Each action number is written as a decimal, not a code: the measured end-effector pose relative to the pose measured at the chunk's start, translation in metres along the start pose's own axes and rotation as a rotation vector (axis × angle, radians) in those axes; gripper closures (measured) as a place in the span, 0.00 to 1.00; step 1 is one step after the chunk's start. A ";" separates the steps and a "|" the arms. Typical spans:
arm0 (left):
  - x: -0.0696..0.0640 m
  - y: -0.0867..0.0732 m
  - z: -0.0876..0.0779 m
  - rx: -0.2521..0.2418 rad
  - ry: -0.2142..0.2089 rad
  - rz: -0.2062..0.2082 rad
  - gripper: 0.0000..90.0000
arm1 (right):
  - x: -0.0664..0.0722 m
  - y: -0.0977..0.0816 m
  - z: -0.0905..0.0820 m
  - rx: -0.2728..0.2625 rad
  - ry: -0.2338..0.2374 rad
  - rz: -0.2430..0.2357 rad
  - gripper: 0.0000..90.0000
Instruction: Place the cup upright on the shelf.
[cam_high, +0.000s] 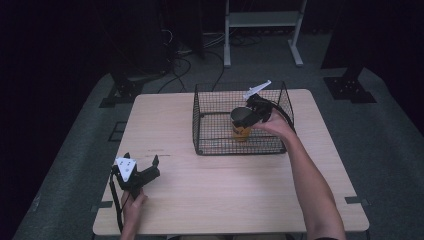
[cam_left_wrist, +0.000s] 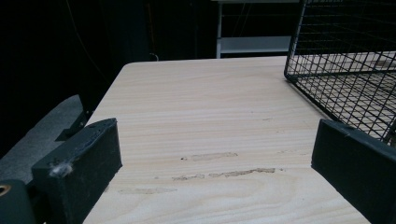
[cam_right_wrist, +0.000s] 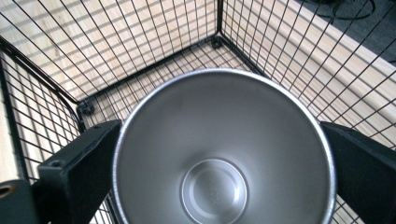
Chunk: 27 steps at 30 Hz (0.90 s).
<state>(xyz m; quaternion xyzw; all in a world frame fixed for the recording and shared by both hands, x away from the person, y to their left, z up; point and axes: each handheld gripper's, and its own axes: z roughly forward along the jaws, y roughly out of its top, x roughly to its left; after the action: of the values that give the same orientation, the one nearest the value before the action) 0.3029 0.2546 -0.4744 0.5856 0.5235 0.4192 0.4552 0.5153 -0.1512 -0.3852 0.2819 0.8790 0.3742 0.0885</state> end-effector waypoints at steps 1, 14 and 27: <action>0.000 0.000 0.000 0.000 0.000 0.000 0.01 | 0.000 0.001 -0.001 -0.006 -0.003 0.000 0.02; 0.000 0.000 0.000 0.000 -0.001 0.007 0.01 | -0.006 0.006 -0.027 -0.129 -0.011 0.049 0.02; -0.001 0.000 0.000 0.000 -0.005 0.007 0.01 | 0.007 0.012 -0.053 -0.165 -0.003 0.053 0.02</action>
<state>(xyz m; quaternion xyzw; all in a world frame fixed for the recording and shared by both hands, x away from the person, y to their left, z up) 0.3026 0.2538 -0.4745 0.5885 0.5203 0.4194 0.4550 0.4952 -0.1729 -0.3393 0.2973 0.8373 0.4471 0.1030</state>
